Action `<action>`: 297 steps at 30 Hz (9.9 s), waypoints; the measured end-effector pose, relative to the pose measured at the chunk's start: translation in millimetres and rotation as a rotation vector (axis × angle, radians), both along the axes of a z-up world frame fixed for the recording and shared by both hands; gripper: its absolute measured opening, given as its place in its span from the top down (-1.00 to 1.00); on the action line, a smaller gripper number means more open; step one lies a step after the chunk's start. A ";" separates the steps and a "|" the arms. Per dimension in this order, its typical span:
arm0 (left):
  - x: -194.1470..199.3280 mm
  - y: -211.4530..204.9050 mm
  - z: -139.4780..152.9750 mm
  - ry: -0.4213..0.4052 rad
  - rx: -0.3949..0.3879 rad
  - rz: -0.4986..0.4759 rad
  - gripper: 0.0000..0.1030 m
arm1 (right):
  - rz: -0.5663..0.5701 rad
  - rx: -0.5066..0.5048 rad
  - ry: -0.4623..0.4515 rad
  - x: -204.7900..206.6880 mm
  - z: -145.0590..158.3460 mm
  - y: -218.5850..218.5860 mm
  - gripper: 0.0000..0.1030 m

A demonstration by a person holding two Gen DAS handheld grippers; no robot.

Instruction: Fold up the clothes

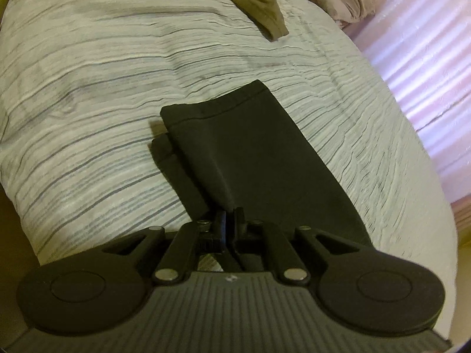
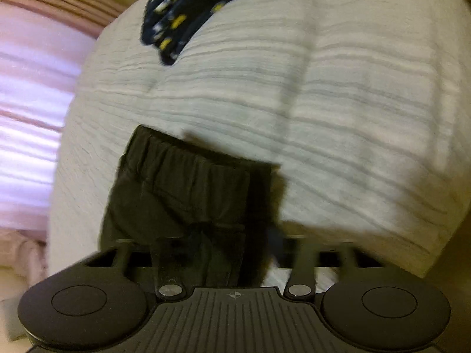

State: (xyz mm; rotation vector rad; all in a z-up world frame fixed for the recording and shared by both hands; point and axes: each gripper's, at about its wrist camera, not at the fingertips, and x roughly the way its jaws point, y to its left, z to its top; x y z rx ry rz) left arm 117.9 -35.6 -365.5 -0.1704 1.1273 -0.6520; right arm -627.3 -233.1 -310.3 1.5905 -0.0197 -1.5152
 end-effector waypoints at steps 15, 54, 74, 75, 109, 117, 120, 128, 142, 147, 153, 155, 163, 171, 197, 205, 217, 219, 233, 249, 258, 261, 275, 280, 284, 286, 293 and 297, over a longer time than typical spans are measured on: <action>-22.3 -6.6 6.3 -0.181 0.083 -0.149 0.93 | 0.115 -0.121 0.134 8.7 19.0 2.3 0.73; -242.2 -317.6 18.2 -0.041 0.019 -1.259 0.39 | 0.638 -0.168 0.042 -0.3 21.2 -166.5 -0.25; -251.9 -320.9 -22.2 0.013 -0.057 -1.236 0.94 | 0.582 -0.165 0.331 22.5 10.5 -135.8 0.59; -254.8 -322.8 -26.9 0.007 -0.035 -1.223 0.94 | 0.569 -0.156 0.332 24.9 10.6 -137.6 0.59; -226.0 -353.4 -8.2 0.139 -0.080 -1.332 0.32 | 0.497 -0.200 0.186 -10.8 35.0 -149.2 -0.57; -246.8 -334.4 -17.9 0.046 -0.007 -1.547 0.90 | 0.653 -0.192 0.195 12.1 13.7 -156.2 0.45; -237.8 -322.2 -11.1 -0.002 -0.068 -1.477 0.89 | 0.639 -0.225 0.286 13.1 25.0 -146.4 0.91; -246.2 -305.2 -15.7 -0.170 0.002 -1.316 0.83 | 0.559 -0.183 0.384 25.6 10.0 -135.3 0.50; -273.9 -213.6 41.6 -0.134 -0.044 -1.274 0.80 | 0.484 -0.254 0.472 35.9 59.0 -24.2 -0.06; -270.6 -200.9 28.5 -0.076 -0.053 -1.281 0.80 | 0.243 -0.194 0.244 18.5 39.4 15.0 -0.06; -246.9 -188.1 15.9 -0.057 -0.060 -1.266 0.80 | 0.117 -0.207 -0.101 9.2 0.9 22.3 0.41; -240.6 -181.8 15.1 -0.066 -0.069 -1.268 0.80 | 0.098 -0.222 -0.091 9.3 2.0 22.7 0.92; -230.2 -163.9 2.3 -0.126 -0.093 -1.303 0.85 | 0.203 -0.142 0.253 38.1 5.5 20.7 0.60; -211.3 -150.7 0.1 -0.171 -0.188 -1.234 0.85 | 0.469 -0.405 0.750 140.9 42.0 31.0 -0.22; -178.3 63.9 39.2 -0.410 -0.001 -0.821 0.38 | 0.519 -0.443 0.653 235.4 20.0 227.8 -0.22; -194.8 107.3 58.5 -0.493 -0.002 -0.797 0.29 | 0.579 -0.503 0.715 253.8 38.7 264.0 -0.22; -216.3 139.8 72.0 -0.554 -0.024 -0.836 0.23 | 0.537 -0.575 0.720 242.0 61.6 314.3 -0.22; -220.1 142.6 73.1 -0.561 -0.026 -0.845 0.23 | 0.522 -0.580 0.717 237.8 63.3 320.3 -0.22; -263.2 103.3 53.1 -0.565 0.023 -1.008 0.23 | 0.387 -0.467 0.689 193.9 41.4 326.5 -0.22; -253.9 -25.5 33.7 -0.546 0.118 -0.845 0.26 | 0.698 -0.571 0.659 225.8 12.2 152.4 -0.22; -253.4 -58.8 -8.5 -0.573 0.110 -0.795 0.27 | 0.950 -0.612 0.833 265.0 -30.4 111.7 -0.22; -243.6 -54.8 -1.6 -0.550 0.108 -0.780 0.27 | 0.970 -0.602 0.878 269.3 -39.3 117.0 -0.22; -144.3 11.4 22.5 -0.465 0.227 -0.617 0.26 | 0.732 -0.422 0.586 272.3 -10.4 179.1 -0.22; -122.6 30.8 28.0 -0.465 0.255 -0.562 0.24 | 0.729 -0.411 0.625 283.8 2.0 178.8 -0.22; -115.2 34.9 34.4 -0.467 0.248 -0.541 0.23 | 0.733 -0.421 0.629 289.7 8.9 177.3 -0.22; -112.9 35.6 35.4 -0.467 0.246 -0.534 0.23 | 0.741 -0.423 0.632 290.3 10.5 173.3 -0.22; -72.3 43.0 34.8 -0.311 0.045 -0.446 0.26 | 0.729 -0.393 0.634 279.2 4.3 166.1 -0.22; -10.7 53.6 21.3 -0.016 -0.191 -0.263 0.41 | 0.708 -0.367 0.642 268.5 -0.8 163.8 -0.22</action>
